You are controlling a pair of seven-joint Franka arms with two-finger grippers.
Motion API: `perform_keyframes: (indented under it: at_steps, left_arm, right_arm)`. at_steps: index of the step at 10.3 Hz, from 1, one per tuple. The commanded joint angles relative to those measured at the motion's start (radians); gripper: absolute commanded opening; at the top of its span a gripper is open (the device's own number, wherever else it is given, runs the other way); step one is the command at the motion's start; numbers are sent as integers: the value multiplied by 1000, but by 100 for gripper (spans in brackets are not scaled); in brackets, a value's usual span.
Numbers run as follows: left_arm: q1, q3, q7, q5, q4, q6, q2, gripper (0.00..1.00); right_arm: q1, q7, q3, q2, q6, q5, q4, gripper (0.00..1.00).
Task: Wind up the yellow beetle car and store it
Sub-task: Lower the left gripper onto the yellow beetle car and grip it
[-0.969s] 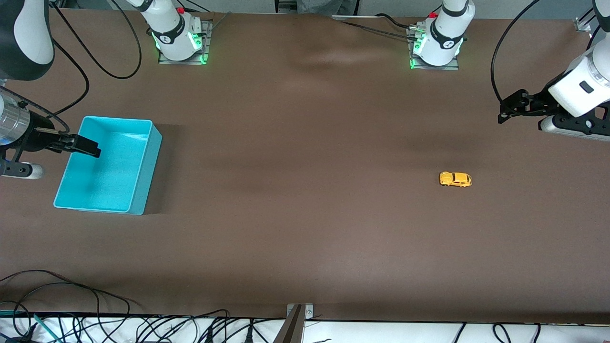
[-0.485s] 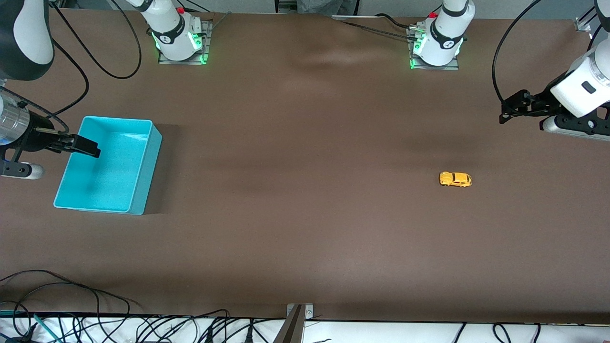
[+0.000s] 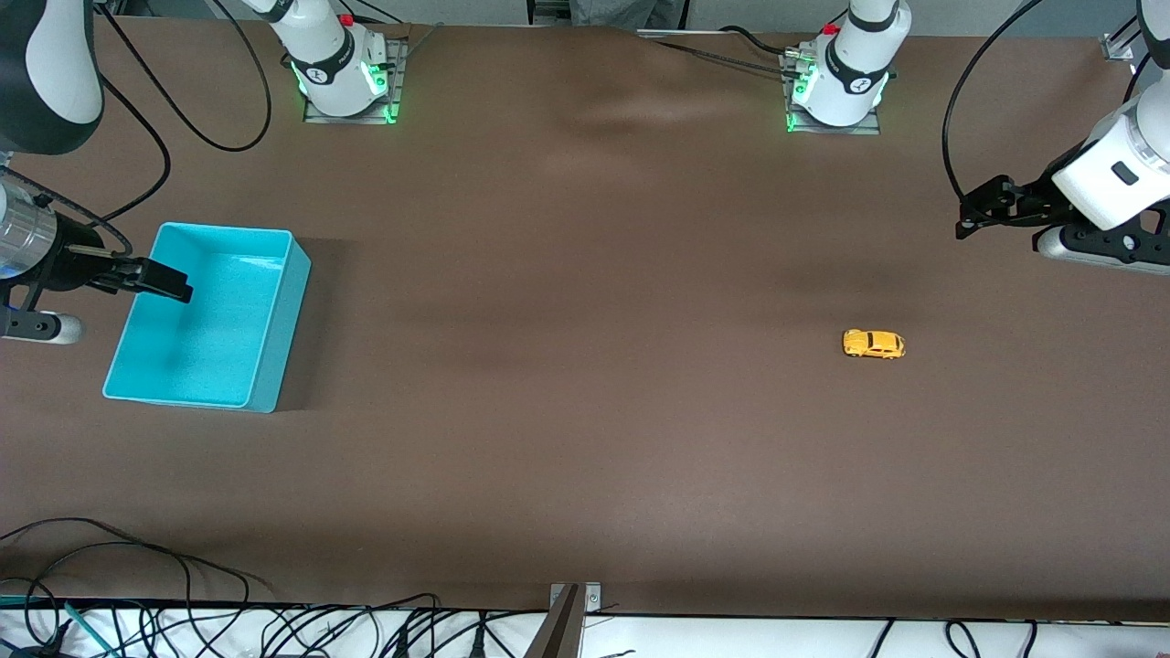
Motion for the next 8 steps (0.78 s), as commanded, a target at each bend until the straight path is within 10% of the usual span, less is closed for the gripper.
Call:
perform_keyframes:
  at_steps: [1,8]
  left_arm:
    - [3,3,-3,-26,34,-33,27,100]
    - [-1,-5,287,-23,2,3,146,100]
  right_arm:
    - [3,11,-3,-7,8,-4,-10,100]
    - [3,11,-3,-7,8,-4,-10,100]
